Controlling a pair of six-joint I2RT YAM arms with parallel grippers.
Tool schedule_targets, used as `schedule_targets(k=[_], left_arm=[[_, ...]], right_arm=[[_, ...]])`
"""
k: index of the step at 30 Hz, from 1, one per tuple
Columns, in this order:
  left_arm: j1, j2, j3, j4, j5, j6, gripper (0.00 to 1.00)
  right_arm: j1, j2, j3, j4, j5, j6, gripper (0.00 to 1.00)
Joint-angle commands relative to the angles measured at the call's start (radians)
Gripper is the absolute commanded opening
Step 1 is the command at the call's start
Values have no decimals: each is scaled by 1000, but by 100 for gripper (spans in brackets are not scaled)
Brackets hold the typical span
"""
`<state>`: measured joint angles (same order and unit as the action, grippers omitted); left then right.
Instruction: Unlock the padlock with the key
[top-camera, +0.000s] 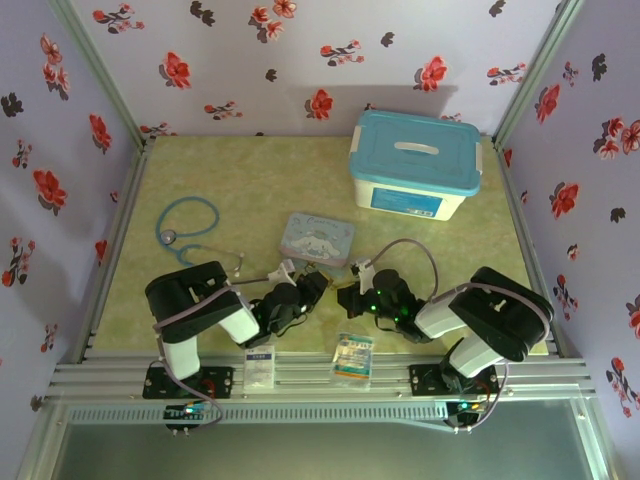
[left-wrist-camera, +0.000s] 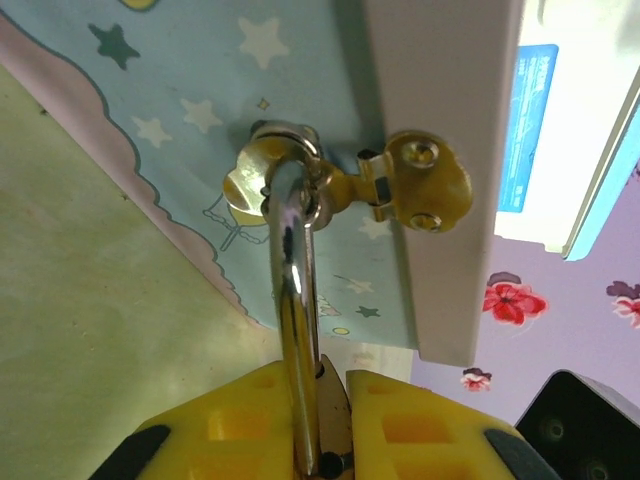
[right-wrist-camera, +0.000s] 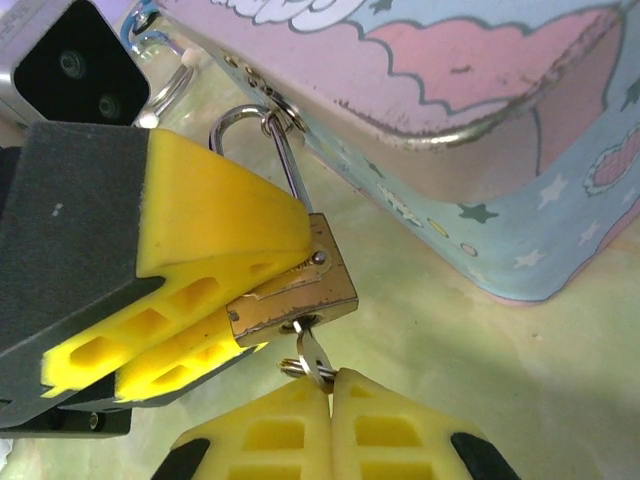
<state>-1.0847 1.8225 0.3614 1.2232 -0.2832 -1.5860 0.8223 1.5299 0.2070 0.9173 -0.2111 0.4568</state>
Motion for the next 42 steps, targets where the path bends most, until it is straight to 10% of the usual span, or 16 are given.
schedule_targets(k=[1,6,10,19,42], left_arm=[[15,-73,-15,-103,28,89,14],[24,-210,45,-464,21,212,4],[66,-199,25,-449,63,210,3],[103,-143,44,-480,176,244,8],[95,-247,385,-1450,-68,707,24]], right_arm=[[5,-30,15,3,7,3,12],[13,-72,19,-66,17,3,28],[12,-158,3,-165,73,-3,33],[18,-344,104,-461,274,12,33],[18,-424,48,-474,323,32,29]])
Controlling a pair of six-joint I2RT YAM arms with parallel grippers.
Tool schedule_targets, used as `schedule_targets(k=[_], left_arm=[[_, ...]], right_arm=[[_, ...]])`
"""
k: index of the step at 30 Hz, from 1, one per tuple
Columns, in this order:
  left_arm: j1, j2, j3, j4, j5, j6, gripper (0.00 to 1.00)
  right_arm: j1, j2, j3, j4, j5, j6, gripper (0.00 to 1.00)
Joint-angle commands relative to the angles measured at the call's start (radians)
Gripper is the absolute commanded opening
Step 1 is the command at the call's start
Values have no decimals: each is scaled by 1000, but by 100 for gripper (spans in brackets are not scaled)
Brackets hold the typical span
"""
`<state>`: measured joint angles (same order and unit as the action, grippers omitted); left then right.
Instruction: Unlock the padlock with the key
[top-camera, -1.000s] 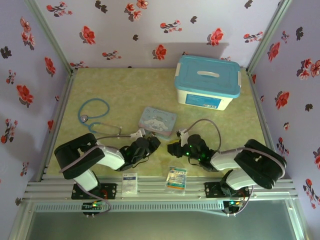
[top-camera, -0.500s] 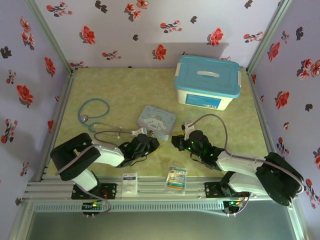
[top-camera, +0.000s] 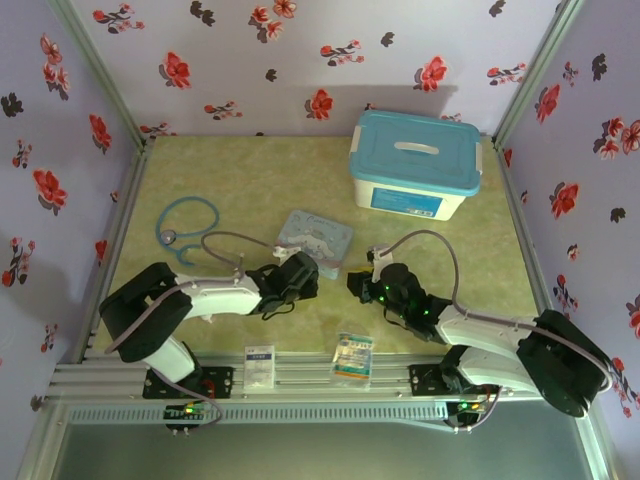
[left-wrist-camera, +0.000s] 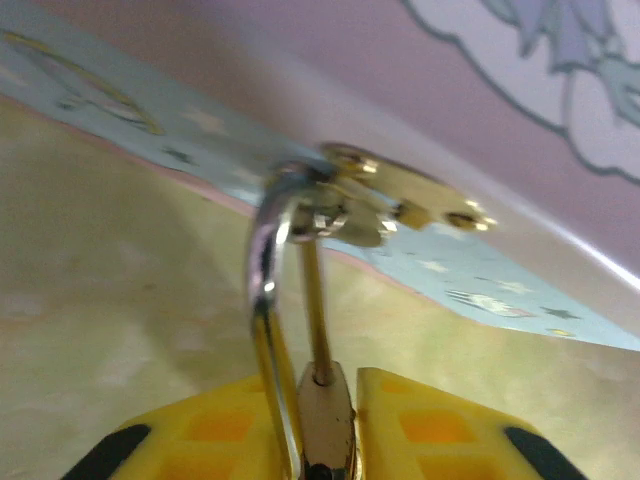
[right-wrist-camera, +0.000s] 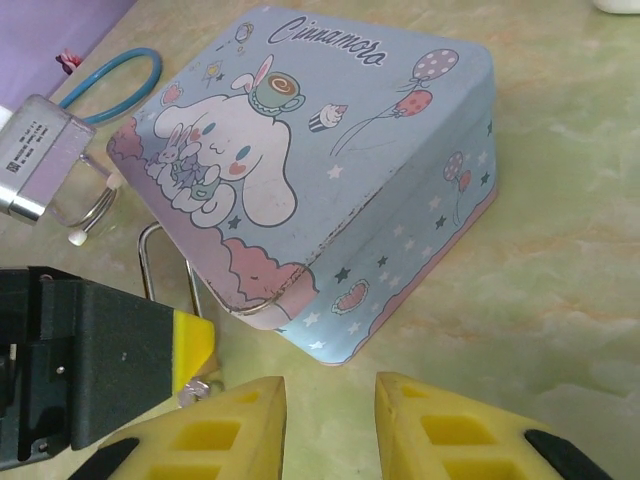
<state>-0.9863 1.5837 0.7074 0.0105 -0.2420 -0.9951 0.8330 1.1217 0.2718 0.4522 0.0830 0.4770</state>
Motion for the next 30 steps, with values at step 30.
schedule_targets(k=[30], left_arm=[[-227,176,319,-609,-360,112,37]], right_arm=[[8,7,-30,-24,66,1,28]])
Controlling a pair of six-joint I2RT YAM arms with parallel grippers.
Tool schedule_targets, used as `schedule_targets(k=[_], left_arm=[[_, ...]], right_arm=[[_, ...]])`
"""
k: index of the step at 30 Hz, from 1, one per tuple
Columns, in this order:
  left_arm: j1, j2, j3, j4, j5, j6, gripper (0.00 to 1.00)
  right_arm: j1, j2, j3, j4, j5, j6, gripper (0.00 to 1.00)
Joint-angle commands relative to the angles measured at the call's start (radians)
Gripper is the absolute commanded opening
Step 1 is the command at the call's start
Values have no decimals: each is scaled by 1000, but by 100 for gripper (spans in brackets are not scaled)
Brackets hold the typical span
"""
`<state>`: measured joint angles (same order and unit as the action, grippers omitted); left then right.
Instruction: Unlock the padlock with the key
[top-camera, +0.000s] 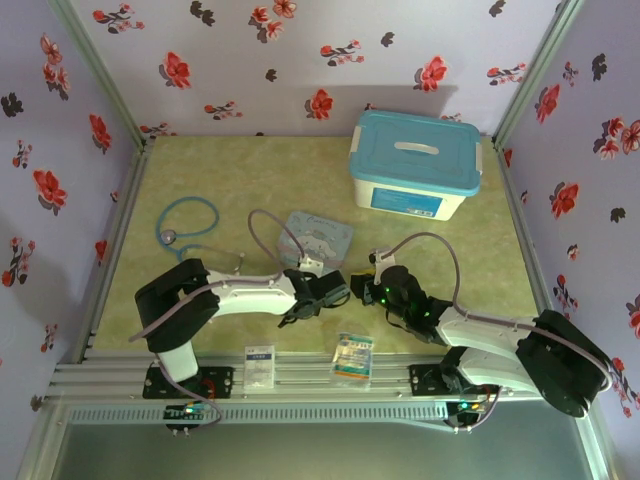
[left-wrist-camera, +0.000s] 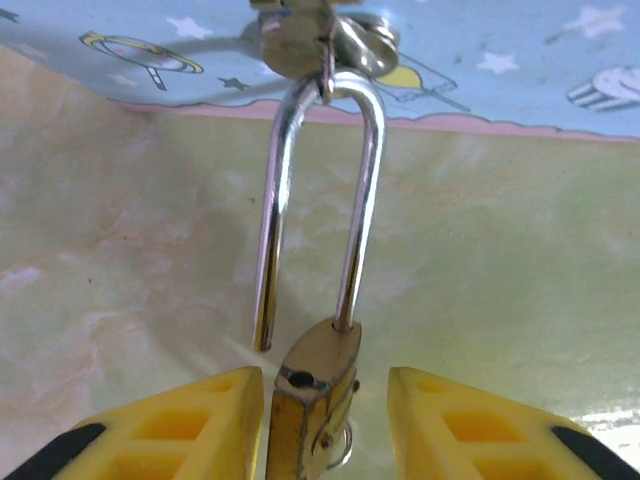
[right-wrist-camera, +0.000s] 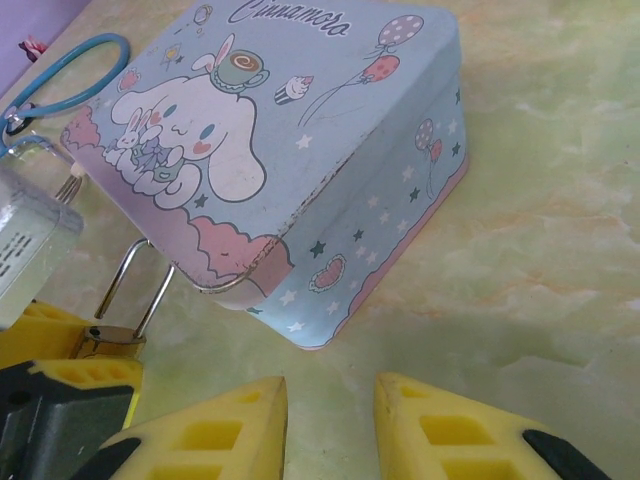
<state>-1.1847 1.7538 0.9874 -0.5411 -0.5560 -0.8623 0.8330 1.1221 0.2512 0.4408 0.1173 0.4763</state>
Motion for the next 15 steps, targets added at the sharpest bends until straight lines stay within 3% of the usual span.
schedule_targets(k=[1,5,15], left_arm=[[-33,8,43,-64,-50,-25,37],[-41,24,52,-79,-52,-34,32],[-71,-15,54,-63,-63,-24,34]], right_arm=[[7,9,-9,-15,34,0,28],[8,21,-10,-13,33,0,28],[7,17,-18,2,35,17,28]])
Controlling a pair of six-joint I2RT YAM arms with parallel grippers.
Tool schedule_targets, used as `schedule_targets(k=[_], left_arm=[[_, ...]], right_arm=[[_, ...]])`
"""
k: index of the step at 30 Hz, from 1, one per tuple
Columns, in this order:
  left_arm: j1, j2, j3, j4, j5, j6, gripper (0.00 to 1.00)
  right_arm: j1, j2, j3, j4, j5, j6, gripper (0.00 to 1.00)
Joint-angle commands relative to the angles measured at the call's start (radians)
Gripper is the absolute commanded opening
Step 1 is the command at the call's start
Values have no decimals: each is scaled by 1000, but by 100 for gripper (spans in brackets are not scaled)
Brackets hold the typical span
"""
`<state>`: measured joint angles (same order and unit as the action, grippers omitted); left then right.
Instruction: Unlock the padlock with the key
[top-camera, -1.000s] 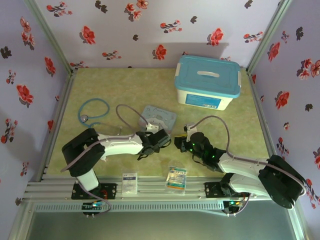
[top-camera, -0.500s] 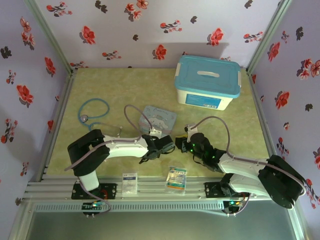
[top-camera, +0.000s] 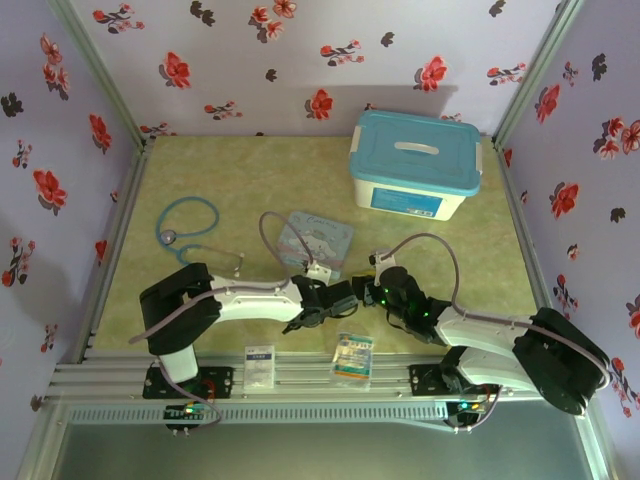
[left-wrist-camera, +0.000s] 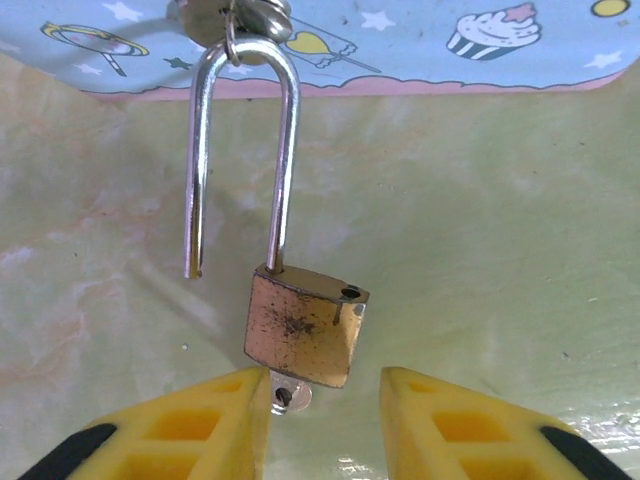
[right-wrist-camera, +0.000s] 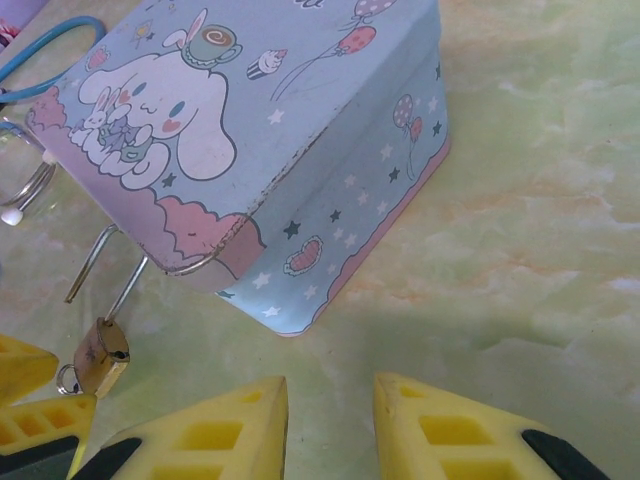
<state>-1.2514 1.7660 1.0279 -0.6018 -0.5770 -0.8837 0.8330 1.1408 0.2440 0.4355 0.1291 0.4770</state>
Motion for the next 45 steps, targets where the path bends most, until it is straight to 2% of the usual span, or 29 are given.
schedule_targets(k=[1,3,5,8,10,12,15,18,22,26,31,40,45], left_arm=[[-4,-54,6,14,-39,9,34],[8,-144,-26,81,-12,53,35],[35,-239,-60,133,31,86,39],[127,-383,-108,178,110,151,48],[197,-462,-140,222,153,214,52],[305,-503,-164,271,265,266,61],[437,-490,-144,305,374,321,64],[521,-435,-120,380,408,384,66],[630,-283,-49,449,502,414,67],[655,-173,-6,482,531,436,60],[654,-169,-55,515,549,417,53],[650,-214,-169,536,543,358,47],[649,-239,-206,548,540,335,44]], right_arm=[[7,-10,-12,4,25,27,29],[8,-37,-2,-31,34,65,36],[21,-67,41,-142,76,111,40],[57,-87,131,-322,119,166,42],[123,-91,157,-358,209,206,41],[211,-76,159,-326,298,282,41],[272,25,195,-296,333,393,41],[314,153,251,-235,336,372,41],[312,301,303,-100,301,374,41],[311,428,377,-78,264,385,41],[235,483,359,5,211,428,41],[176,479,397,-97,159,337,40],[212,464,442,-203,167,343,42]])
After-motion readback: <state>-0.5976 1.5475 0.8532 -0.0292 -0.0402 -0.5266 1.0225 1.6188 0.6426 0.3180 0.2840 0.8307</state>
